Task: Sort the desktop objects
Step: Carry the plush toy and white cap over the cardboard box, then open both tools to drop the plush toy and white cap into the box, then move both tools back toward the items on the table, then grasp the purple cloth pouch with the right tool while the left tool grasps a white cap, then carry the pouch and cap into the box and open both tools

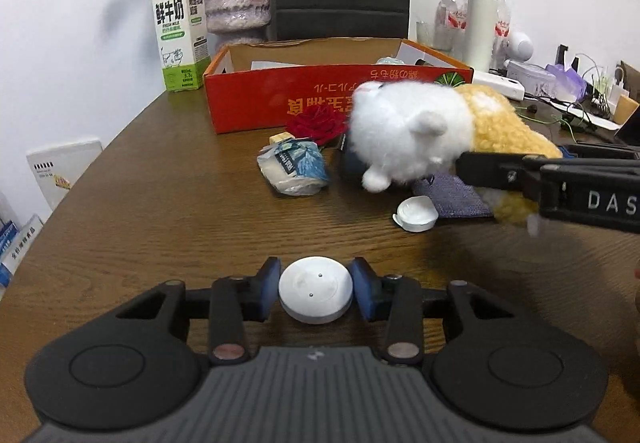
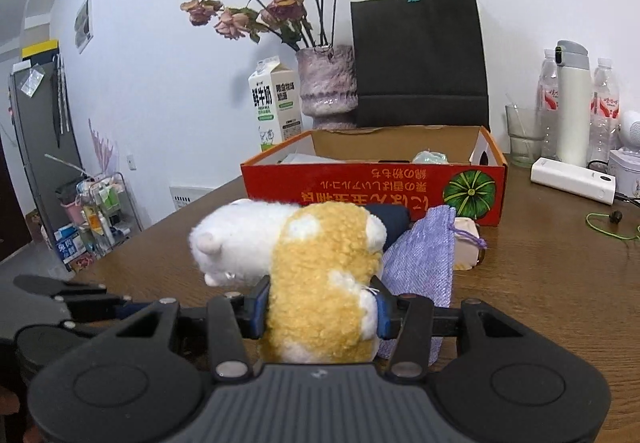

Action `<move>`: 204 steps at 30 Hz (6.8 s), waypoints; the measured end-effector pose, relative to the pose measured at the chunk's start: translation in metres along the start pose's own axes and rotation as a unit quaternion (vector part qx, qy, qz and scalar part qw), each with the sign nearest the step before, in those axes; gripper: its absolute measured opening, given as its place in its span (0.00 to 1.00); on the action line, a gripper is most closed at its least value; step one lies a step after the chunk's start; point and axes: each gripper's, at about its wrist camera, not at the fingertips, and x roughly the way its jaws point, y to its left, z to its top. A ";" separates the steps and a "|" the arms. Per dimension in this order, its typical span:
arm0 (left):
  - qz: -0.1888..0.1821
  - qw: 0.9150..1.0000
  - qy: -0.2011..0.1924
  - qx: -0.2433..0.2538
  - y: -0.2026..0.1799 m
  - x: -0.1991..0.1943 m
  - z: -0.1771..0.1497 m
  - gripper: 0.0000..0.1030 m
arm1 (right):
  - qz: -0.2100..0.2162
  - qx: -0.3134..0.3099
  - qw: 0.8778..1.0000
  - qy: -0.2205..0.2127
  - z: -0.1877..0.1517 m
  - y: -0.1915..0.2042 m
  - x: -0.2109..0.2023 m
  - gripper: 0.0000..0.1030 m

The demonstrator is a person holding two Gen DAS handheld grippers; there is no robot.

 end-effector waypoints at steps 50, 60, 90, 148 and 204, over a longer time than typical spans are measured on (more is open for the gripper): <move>-0.001 0.994 -0.010 -0.108 0.076 0.235 0.233 0.39 | -0.097 0.017 0.994 0.041 0.155 -0.104 0.250 0.46; 0.010 0.994 0.008 -0.106 0.075 0.240 0.230 0.41 | -0.103 0.002 0.993 0.061 0.153 -0.098 0.252 0.51; 0.017 0.991 -0.110 -0.068 0.065 0.115 0.204 1.00 | -0.096 -0.001 0.995 0.018 0.154 -0.077 0.155 1.00; -0.088 0.995 -0.023 -0.044 0.003 0.018 0.046 0.27 | -0.084 -0.018 0.990 0.108 0.009 -0.048 0.044 0.80; -0.053 0.990 -0.074 -0.107 0.083 0.176 0.225 0.27 | 0.016 0.036 0.997 -0.059 0.179 -0.055 0.229 0.02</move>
